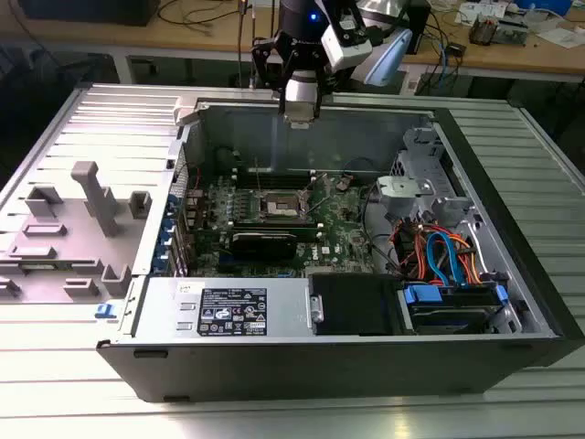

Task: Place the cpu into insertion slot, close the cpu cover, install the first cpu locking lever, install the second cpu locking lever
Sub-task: 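Place the cpu into insertion slot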

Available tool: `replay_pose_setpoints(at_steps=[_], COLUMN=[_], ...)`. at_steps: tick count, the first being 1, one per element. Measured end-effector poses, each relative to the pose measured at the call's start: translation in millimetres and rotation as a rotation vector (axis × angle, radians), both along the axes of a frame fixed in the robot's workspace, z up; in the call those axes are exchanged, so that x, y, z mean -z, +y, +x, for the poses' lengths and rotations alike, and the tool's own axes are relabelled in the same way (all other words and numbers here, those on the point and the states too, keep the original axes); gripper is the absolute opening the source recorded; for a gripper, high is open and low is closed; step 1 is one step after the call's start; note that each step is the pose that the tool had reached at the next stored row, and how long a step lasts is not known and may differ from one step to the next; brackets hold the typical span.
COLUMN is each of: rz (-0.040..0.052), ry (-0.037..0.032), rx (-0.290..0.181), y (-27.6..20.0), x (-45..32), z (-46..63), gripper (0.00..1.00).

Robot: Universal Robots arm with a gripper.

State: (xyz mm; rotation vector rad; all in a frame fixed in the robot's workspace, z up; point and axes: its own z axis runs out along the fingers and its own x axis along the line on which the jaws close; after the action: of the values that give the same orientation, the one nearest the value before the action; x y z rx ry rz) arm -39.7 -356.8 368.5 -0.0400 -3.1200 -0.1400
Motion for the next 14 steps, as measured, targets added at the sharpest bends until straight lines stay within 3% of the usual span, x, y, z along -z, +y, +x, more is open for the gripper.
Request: replay_pose_setpoints(at_steps=[6, 14], rz=[0.0001, -0.0001], ry=[0.0, 0.0001], rx=[0.0, 0.0], y=[-0.6, -6.1], x=[0.0, 0.0], z=[-0.1, 0.0], gripper=[0.55, 0.55])
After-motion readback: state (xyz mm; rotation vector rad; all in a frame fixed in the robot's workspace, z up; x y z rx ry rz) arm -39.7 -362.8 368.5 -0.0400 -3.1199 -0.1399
